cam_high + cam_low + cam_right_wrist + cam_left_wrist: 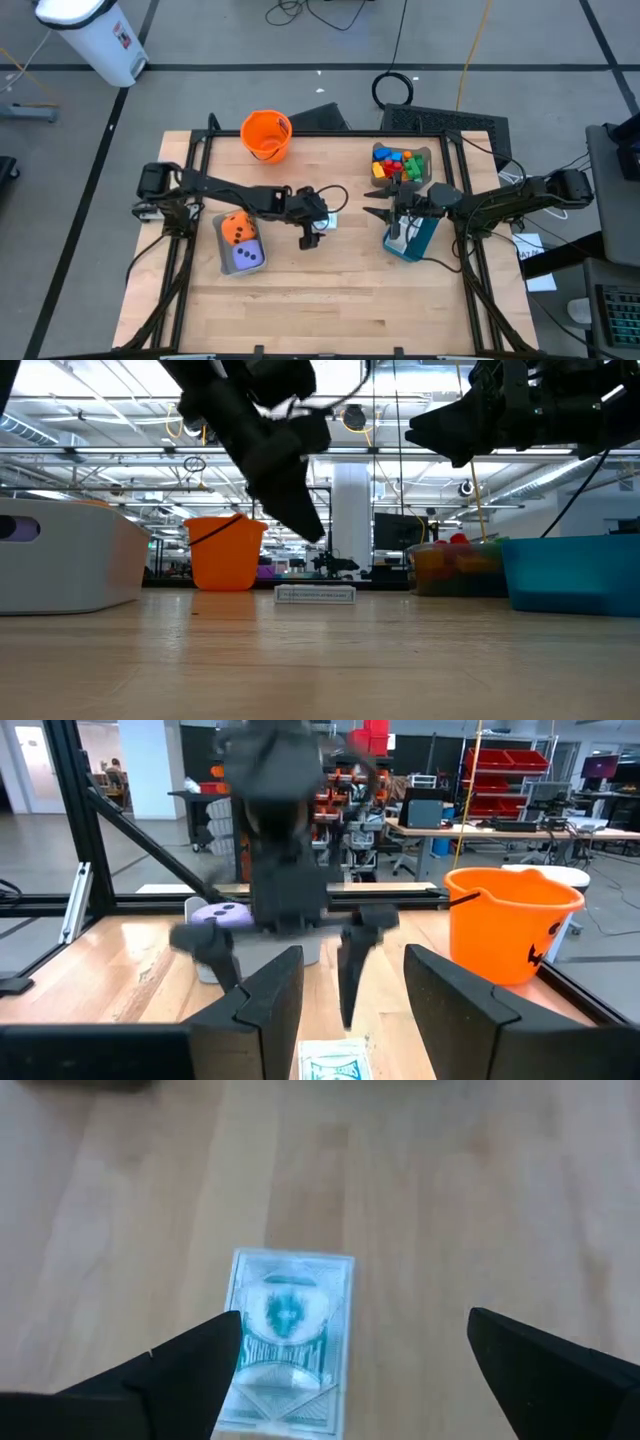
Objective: Pick & Place Toys
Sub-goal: Put the blue deck of cards into the blue bin
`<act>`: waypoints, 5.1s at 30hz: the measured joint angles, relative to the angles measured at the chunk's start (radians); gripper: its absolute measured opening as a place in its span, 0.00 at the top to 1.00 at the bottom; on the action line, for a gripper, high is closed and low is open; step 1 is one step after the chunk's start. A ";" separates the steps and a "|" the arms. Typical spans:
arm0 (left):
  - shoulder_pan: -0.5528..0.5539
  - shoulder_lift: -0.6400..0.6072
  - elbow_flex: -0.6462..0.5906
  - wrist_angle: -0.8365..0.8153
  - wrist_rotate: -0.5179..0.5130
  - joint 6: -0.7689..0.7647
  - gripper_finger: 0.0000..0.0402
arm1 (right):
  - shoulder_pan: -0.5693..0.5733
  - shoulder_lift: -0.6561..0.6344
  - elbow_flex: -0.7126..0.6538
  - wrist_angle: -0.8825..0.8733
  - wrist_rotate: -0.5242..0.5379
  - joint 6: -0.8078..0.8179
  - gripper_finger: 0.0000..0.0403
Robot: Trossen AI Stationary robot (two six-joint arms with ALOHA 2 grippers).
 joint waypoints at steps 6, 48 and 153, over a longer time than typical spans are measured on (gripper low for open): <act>0.019 0.099 0.000 0.008 0.008 0.023 0.02 | 0.000 0.000 0.000 -0.012 0.000 0.000 0.59; 0.099 0.186 0.001 0.014 0.039 -0.028 0.01 | 0.000 0.000 0.000 -0.027 0.001 -0.004 0.59; -0.140 -0.011 0.308 -0.307 -0.595 0.237 0.20 | -0.115 0.476 0.141 0.413 -0.223 0.548 0.50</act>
